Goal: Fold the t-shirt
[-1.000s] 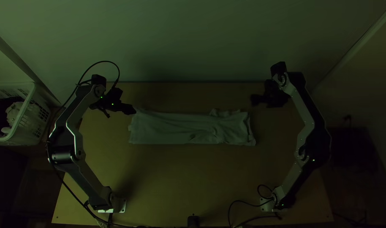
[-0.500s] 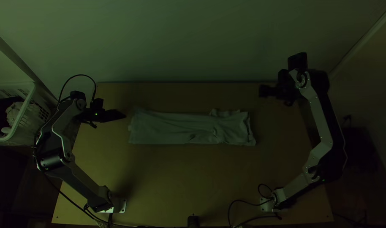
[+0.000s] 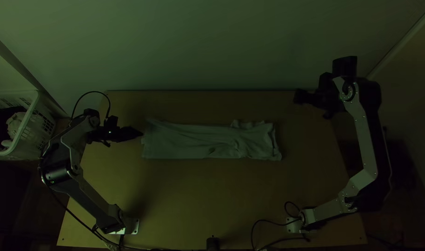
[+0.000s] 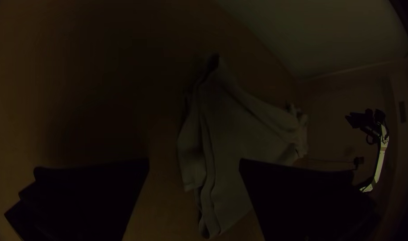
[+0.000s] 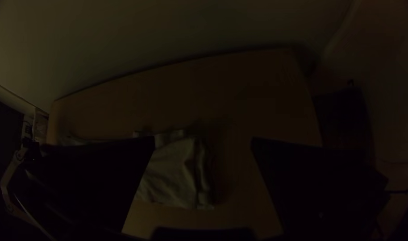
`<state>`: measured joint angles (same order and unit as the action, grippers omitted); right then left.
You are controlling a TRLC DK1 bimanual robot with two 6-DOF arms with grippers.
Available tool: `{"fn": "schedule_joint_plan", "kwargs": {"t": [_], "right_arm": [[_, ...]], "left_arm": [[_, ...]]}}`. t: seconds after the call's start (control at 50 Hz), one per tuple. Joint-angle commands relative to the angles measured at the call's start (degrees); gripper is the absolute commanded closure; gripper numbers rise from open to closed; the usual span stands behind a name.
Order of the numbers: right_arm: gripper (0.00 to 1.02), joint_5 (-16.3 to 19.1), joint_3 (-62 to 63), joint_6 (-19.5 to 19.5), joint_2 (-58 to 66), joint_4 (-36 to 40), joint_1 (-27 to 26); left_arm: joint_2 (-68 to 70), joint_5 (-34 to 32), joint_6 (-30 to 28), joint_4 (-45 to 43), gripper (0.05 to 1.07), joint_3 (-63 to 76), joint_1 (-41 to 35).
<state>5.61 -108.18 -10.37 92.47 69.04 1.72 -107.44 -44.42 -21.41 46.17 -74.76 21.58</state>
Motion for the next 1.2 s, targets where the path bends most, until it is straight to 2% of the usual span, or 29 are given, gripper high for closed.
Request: {"fn": "schedule_joint_plan", "kwargs": {"t": [0.0, 0.24, 0.6, 0.78, 1.04, 1.12, 1.14, 1.18], "right_arm": [[0.03, 0.3, 2.2, -1.1, -2.6, -0.2, -0.6], [0.03, 0.3, 5.2, -1.9, -4.3, -0.2, -0.5], [0.03, 0.3, 5.7, -2.4, -5.9, -0.2, -0.5], [0.03, 0.3, 6.8, -2.4, -6.9, -0.2, -0.7], [0.03, 0.3, 9.1, -2.5, -8.1, -0.2, -0.3], [0.03, 0.3, 9.7, -2.5, -8.3, -0.2, -0.2], [0.03, 0.3, 9.7, -2.5, -8.4, -0.3, -0.1], [0.03, 0.3, 9.8, -2.5, -8.4, -0.3, -0.1]], "left_arm": [[-2.3, -0.9, 0.1, -0.9, 0.10, 1.5, -0.8], [-2.9, -0.2, 0.9, -1.5, 0.10, 3.0, -5.5], [-2.2, 1.7, 11.6, -10.1, 0.10, 5.1, -17.2], [-1.5, 3.6, 14.8, -13.9, 0.10, 6.1, -21.5], [1.8, 15.3, 17.8, -23.8, 0.12, 9.5, -25.6], [2.1, 16.7, 18.7, -23.6, 0.28, 9.5, -26.3], [2.2, 16.7, 18.7, -23.6, 0.38, 9.6, -26.5], [2.4, 16.8, 18.8, -23.5, 0.64, 9.8, -26.5]]}}
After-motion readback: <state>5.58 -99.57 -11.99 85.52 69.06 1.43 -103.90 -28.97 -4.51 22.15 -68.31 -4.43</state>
